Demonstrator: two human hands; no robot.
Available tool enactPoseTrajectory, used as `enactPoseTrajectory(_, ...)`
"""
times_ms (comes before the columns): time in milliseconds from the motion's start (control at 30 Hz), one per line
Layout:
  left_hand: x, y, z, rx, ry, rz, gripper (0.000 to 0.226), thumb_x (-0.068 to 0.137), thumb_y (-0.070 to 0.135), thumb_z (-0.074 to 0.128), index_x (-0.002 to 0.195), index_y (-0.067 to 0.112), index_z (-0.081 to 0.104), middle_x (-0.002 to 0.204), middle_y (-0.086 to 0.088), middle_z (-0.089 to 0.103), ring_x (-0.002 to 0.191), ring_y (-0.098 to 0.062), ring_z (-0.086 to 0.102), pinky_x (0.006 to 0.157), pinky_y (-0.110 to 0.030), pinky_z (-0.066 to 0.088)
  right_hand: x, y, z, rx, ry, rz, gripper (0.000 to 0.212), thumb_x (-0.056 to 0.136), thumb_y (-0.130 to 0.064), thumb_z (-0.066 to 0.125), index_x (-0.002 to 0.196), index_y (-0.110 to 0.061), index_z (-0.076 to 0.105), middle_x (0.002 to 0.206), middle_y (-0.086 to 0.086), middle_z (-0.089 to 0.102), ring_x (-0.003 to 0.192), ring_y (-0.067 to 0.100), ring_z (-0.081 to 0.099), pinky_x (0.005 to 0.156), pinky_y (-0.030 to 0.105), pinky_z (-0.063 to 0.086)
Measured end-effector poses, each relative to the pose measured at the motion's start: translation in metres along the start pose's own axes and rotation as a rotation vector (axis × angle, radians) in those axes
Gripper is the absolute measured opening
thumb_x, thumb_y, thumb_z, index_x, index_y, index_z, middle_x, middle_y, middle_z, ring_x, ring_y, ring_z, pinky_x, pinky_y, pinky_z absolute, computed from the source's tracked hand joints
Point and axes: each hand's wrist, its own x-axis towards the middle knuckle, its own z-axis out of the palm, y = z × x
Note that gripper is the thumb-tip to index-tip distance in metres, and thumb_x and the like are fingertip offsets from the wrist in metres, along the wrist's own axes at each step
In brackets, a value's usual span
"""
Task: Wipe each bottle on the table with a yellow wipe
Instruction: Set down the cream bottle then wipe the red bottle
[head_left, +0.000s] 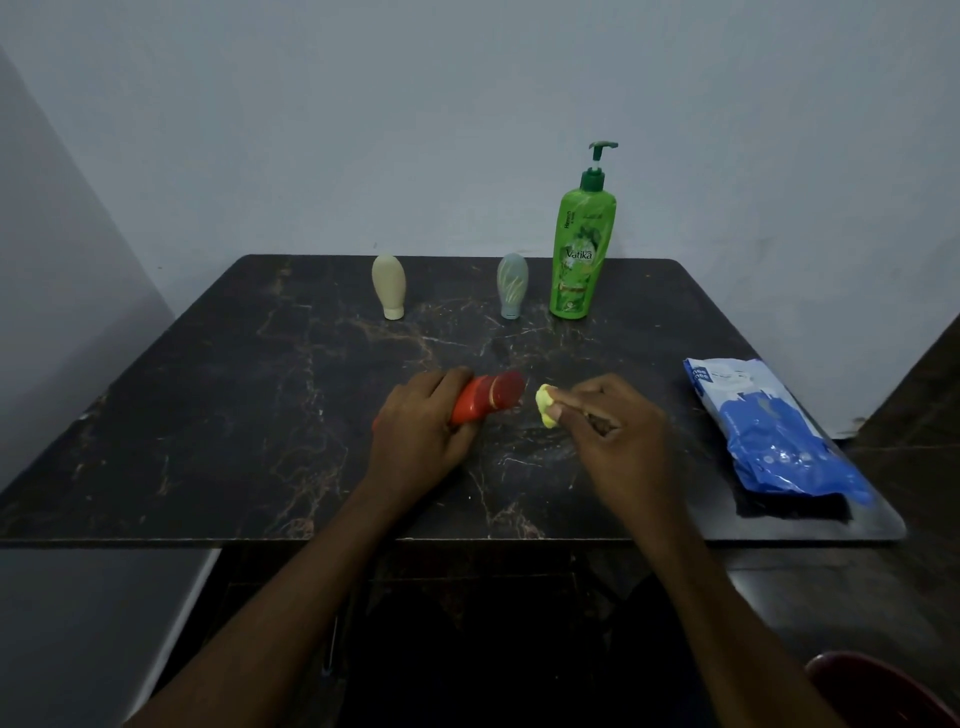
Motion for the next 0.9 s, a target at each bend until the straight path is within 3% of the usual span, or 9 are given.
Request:
enactPoseTrajectory(133, 0.017, 0.024, -0.023, -0.505, 0.125, -0.404, 0.028, 0.097, 0.037, 0.067, 0.121, 0.032, 0.055, 0.105, 0.008, 0.068, 0.093, -0.009, 0.067, 0.083, -0.031, 0.056, -0.004, -0.002, -0.002, 0.174, 0.026, 0.082, 0.015, 0.086, -0.014, 0.077, 0.099, -0.02, 0.078, 0.092, -0.012, 0.072, 0.088, 0.005, 0.07, 0.076, 0.02, 0.054)
enactPoseTrajectory(300, 0.034, 0.04, -0.048, -1.406, 0.092, -0.912, 0.04, 0.102, 0.033, 0.057, 0.135, 0.011, 0.054, 0.101, -0.012, 0.069, 0.098, -0.03, 0.072, 0.092, -0.053, 0.058, -0.012, -0.019, -0.006, 0.294, 0.024, 0.082, 0.021, 0.086, -0.01, 0.075, 0.104, -0.02, 0.077, 0.094, -0.012, 0.076, 0.089, 0.006, 0.072, 0.078, 0.022, 0.056)
enactPoseTrajectory(367, 0.034, 0.048, -0.055, -1.704, 0.103, -1.07, 0.051, 0.099, 0.042, 0.06, 0.135, 0.006, 0.056, 0.103, -0.016, 0.065, 0.1, -0.035, 0.071, 0.089, -0.053, 0.06, -0.017, -0.028, -0.005, 0.316, 0.017, 0.076, 0.021, 0.086, -0.01, 0.075, 0.105, -0.018, 0.077, 0.095, -0.01, 0.076, 0.09, 0.008, 0.072, 0.078, 0.023, 0.057)
enactPoseTrajectory(433, 0.032, 0.056, -0.058, -1.908, 0.217, -1.21, 0.054, 0.095, 0.046, 0.065, 0.123, 0.001, 0.061, 0.097, -0.018, 0.066, 0.092, -0.032, 0.07, 0.082, -0.048, 0.061, -0.023, -0.036, -0.004, 0.335, 0.011, 0.067, 0.02, 0.087, -0.009, 0.074, 0.105, -0.015, 0.077, 0.096, -0.007, 0.075, 0.091, 0.011, 0.072, 0.078, 0.025, 0.058)
enactPoseTrajectory(500, 0.031, 0.061, -0.057, -2.049, 0.365, -1.318, 0.048, 0.094, 0.043, 0.068, 0.111, -0.001, 0.06, 0.088, -0.017, 0.065, 0.081, -0.027, 0.066, 0.075, -0.041, 0.059, -0.03, -0.043, -0.003, 0.373, 0.008, 0.056, 0.019, 0.087, -0.008, 0.074, 0.105, -0.013, 0.077, 0.098, -0.004, 0.075, 0.092, 0.013, 0.072, 0.078, 0.028, 0.059)
enactPoseTrajectory(600, 0.028, 0.064, -0.054, -2.151, 0.49, -1.396, 0.043, 0.093, 0.037, 0.069, 0.116, 0.004, 0.054, 0.091, -0.014, 0.059, 0.076, -0.022, 0.059, 0.067, -0.036, 0.055, -0.04, -0.055, -0.001, 0.413, 0.004, 0.023, 0.018, 0.086, -0.006, 0.075, 0.104, -0.012, 0.077, 0.098, -0.003, 0.074, 0.094, 0.017, 0.073, 0.08, 0.029, 0.058)
enactPoseTrajectory(767, 0.024, 0.075, -0.052, -2.176, 0.526, -1.433, 0.036, 0.091, 0.027, 0.065, 0.117, 0.007, 0.049, 0.089, -0.011, 0.054, 0.07, -0.021, 0.055, 0.064, -0.034, 0.052, -0.048, -0.071, 0.006, 0.279, 0.045, -0.114, 0.015, 0.086, -0.012, 0.077, 0.101, -0.013, 0.077, 0.093, -0.005, 0.071, 0.088, 0.014, 0.07, 0.074, 0.026, 0.056)
enactPoseTrajectory(900, 0.02, 0.082, -0.051, -2.188, 0.52, -1.433, 0.031, 0.082, 0.01, 0.058, 0.111, 0.01, 0.046, 0.081, -0.008, 0.05, 0.066, -0.018, 0.053, 0.064, -0.035, 0.051, -0.048, -0.076, 0.009, 0.074, 0.106, -0.201, 0.007, 0.085, -0.013, 0.077, 0.092, -0.013, 0.077, 0.086, -0.006, 0.067, 0.08, 0.004, 0.063, 0.069, 0.011, 0.044)
